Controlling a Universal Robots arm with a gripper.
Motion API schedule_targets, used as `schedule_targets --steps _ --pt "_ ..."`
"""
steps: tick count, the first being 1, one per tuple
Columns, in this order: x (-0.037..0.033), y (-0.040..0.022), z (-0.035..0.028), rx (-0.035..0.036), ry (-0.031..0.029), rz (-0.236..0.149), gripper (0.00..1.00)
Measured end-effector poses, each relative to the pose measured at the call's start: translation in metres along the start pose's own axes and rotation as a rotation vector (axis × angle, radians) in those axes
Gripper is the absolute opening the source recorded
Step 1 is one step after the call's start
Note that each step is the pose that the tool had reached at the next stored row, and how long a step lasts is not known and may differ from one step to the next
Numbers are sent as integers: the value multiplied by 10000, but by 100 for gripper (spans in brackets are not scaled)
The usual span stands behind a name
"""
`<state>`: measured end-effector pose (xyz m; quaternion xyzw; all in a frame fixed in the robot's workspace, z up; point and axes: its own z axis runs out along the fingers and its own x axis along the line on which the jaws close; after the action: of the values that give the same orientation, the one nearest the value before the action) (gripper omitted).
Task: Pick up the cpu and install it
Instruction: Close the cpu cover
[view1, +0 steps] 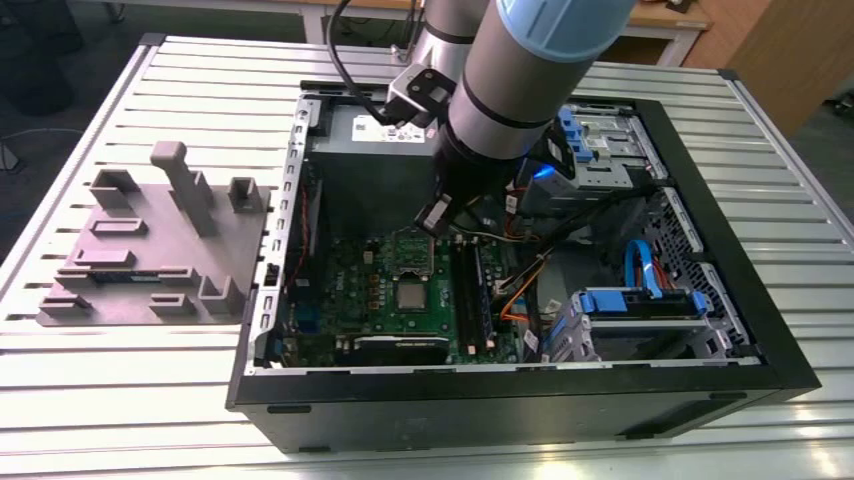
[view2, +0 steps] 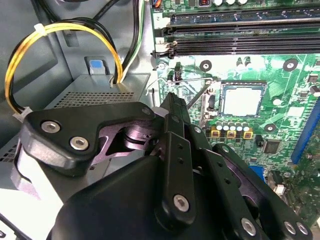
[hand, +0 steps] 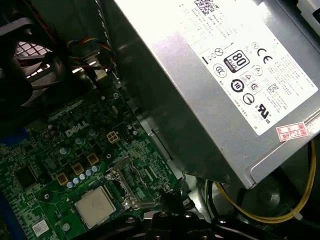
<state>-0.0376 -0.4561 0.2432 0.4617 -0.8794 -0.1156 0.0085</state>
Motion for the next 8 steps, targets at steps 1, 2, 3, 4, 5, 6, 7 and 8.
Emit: schedule_targets --steps 1,2,3,4,5,6,7,8 --pt "6 -2 -1 1 11 -34 10" --pt "13 -5 -2 2 18 -68 10" --pt "20 -8 -3 1 26 -102 10" --pt "27 -11 -5 -1 32 -127 10" --pt "33 -15 -6 -2 35 -140 10" --pt "40 -20 -8 -2 36 -144 10" --pt "46 -23 -9 -3 36 -146 10" --pt "52 -27 -10 -3 36 -147 10"
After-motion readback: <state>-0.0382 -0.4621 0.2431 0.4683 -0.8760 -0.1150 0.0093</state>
